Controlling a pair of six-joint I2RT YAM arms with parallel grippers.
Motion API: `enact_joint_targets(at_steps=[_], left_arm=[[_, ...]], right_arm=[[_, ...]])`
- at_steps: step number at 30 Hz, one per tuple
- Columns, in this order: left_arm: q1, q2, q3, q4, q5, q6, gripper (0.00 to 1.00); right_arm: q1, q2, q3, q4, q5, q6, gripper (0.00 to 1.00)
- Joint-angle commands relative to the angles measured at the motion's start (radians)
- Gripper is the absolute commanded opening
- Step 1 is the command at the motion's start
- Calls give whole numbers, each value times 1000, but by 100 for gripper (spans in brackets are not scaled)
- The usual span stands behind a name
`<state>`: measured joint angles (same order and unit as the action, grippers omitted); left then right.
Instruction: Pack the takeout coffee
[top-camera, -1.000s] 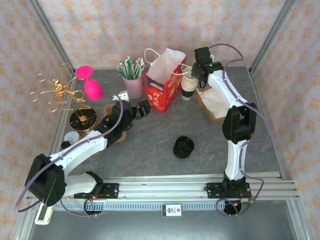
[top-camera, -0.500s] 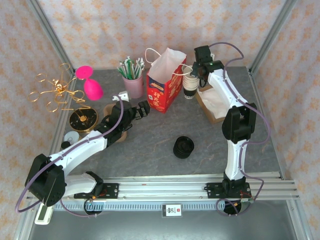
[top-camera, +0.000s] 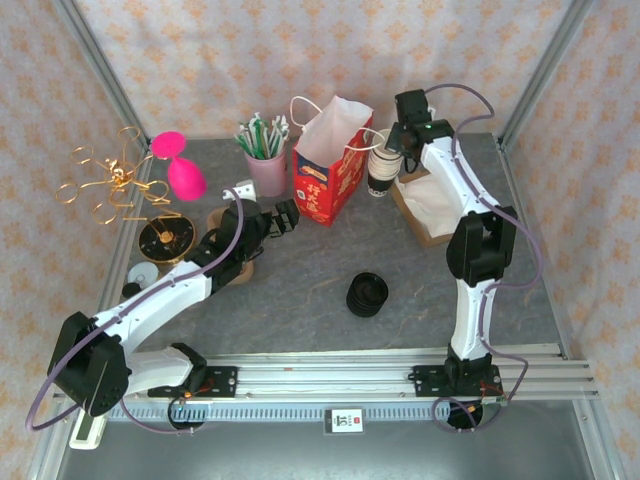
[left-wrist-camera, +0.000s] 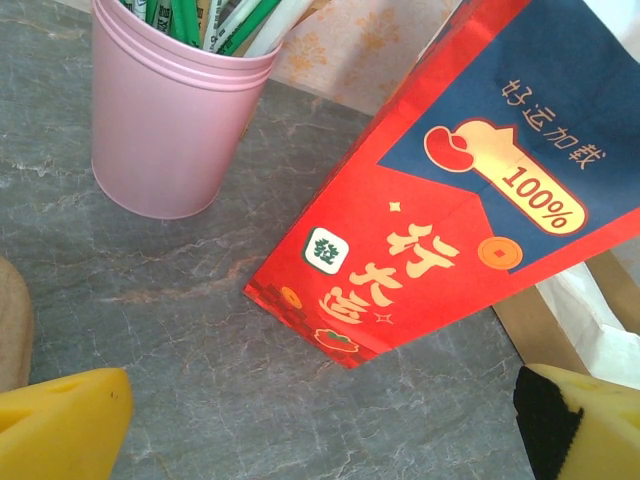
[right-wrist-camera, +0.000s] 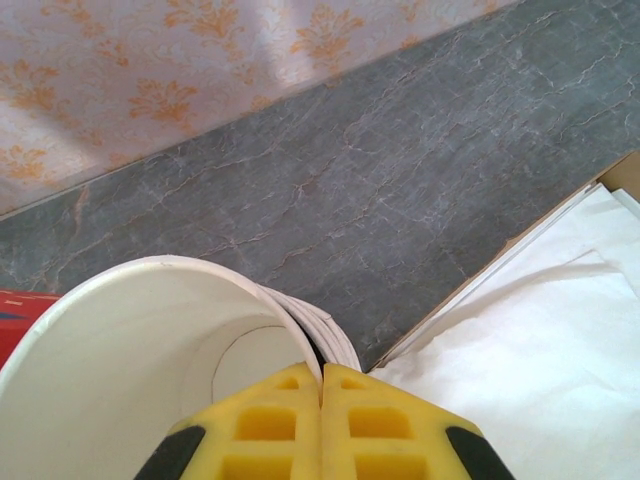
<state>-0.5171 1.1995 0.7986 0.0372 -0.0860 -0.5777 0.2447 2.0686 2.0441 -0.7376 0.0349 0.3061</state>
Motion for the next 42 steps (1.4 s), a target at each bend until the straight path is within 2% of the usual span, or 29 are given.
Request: enact_joint_targets(at_steps=[1, 8, 13, 17, 24, 30, 34, 42], left_arm=[[-3, -28, 38, -34, 4, -3, 99], [-1, -38, 65, -63, 8, -2, 99], [-2, -58, 90, -113, 33, -32, 99], [-2, -90, 91, -145, 57, -34, 99], [-2, -151, 65, -199, 108, -46, 99], [-28, -188, -3, -145, 156, -89, 99], [-75, -172, -30, -115, 133, -112, 99], [-152, -110, -77, -9, 87, -172, 99]], right_arm=[[-4, -81, 49, -21, 4, 19, 0], [-7, -129, 85, -39, -6, 27, 0], [-10, -172, 170, -116, 21, 20, 0], [-10, -261, 136, -172, 47, 18, 0], [12, -540, -236, -142, 33, 28, 0], [57, -700, -576, -54, -9, 71, 0], [99, -735, -758, 74, -45, 97, 0], [140, -704, -987, 316, 18, 147, 0]])
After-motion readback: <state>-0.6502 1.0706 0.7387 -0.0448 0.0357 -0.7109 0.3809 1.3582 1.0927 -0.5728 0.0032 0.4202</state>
